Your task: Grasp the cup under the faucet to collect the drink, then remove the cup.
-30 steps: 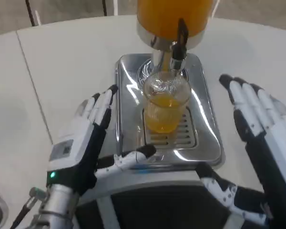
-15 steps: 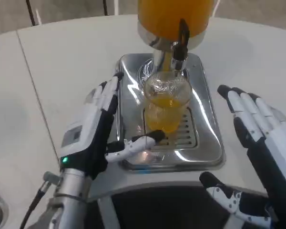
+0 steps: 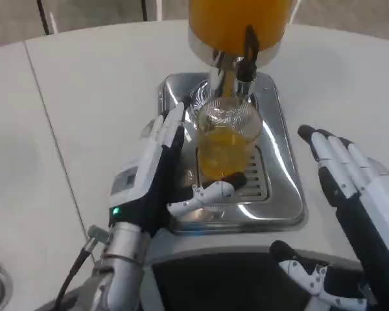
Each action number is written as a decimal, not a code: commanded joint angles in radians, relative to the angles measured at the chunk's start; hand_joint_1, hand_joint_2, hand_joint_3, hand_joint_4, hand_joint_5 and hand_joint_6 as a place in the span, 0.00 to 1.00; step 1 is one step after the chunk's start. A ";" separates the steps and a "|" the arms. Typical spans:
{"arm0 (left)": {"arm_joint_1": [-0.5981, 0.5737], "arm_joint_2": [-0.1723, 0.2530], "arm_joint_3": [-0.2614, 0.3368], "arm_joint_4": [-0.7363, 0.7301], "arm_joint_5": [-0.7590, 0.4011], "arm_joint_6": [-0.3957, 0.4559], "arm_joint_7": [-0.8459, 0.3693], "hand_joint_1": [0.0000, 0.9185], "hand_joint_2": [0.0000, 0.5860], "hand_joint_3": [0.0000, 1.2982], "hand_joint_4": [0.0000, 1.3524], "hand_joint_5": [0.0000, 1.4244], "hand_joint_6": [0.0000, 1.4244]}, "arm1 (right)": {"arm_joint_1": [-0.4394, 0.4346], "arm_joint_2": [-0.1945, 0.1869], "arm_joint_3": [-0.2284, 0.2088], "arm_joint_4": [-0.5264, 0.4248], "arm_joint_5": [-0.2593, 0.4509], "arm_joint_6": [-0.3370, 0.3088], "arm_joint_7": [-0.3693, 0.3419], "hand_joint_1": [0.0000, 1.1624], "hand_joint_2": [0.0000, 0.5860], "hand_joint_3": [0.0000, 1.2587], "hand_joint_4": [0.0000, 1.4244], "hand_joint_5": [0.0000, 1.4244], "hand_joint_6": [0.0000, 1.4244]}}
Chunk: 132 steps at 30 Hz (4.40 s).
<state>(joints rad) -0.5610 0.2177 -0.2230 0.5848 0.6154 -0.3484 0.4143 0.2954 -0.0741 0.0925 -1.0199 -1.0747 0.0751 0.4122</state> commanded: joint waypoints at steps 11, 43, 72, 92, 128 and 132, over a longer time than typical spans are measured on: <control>-0.085 -0.042 -0.049 0.136 -0.013 -0.061 0.082 0.25 0.02 0.00 0.00 0.00 0.00 | 0.025 0.051 0.016 -0.012 -0.034 0.008 0.049 0.64 0.55 0.00 0.00 0.00 0.04; -0.206 -0.098 -0.079 0.350 -0.017 -0.086 0.190 0.39 0.06 0.00 0.00 0.07 0.06 | -0.054 0.144 0.077 0.031 -0.137 0.067 0.120 0.60 0.54 0.00 0.00 0.00 0.06; -0.287 -0.288 -0.157 0.502 0.056 0.208 0.539 0.33 0.11 0.27 0.33 0.58 0.73 | -0.068 0.148 -0.065 -0.027 -0.140 0.106 0.209 0.58 0.56 0.00 0.00 0.00 0.10; -0.314 -0.304 -0.107 0.580 -0.030 0.096 0.678 0.42 0.17 0.81 0.92 1.00 1.00 | -0.103 0.178 -0.011 -0.020 -0.200 0.144 0.259 0.56 0.58 0.00 0.00 0.00 0.14; -0.204 -0.096 -0.143 0.419 0.013 -0.011 0.701 0.45 0.10 0.77 0.93 1.00 1.00 | -0.197 0.105 0.021 0.158 -0.074 0.162 0.143 0.57 0.60 0.00 0.00 0.00 0.15; -0.167 -0.046 -0.140 0.378 0.024 -0.028 0.699 0.45 0.09 0.77 0.94 1.00 1.00 | -0.214 0.082 0.017 0.171 -0.057 0.160 0.136 0.57 0.60 0.00 0.00 0.00 0.15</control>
<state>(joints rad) -0.7485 0.1477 -0.3648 1.0068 0.6224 -0.3392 1.0944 0.0914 0.0248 0.1174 -0.8635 -1.1448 0.2367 0.5666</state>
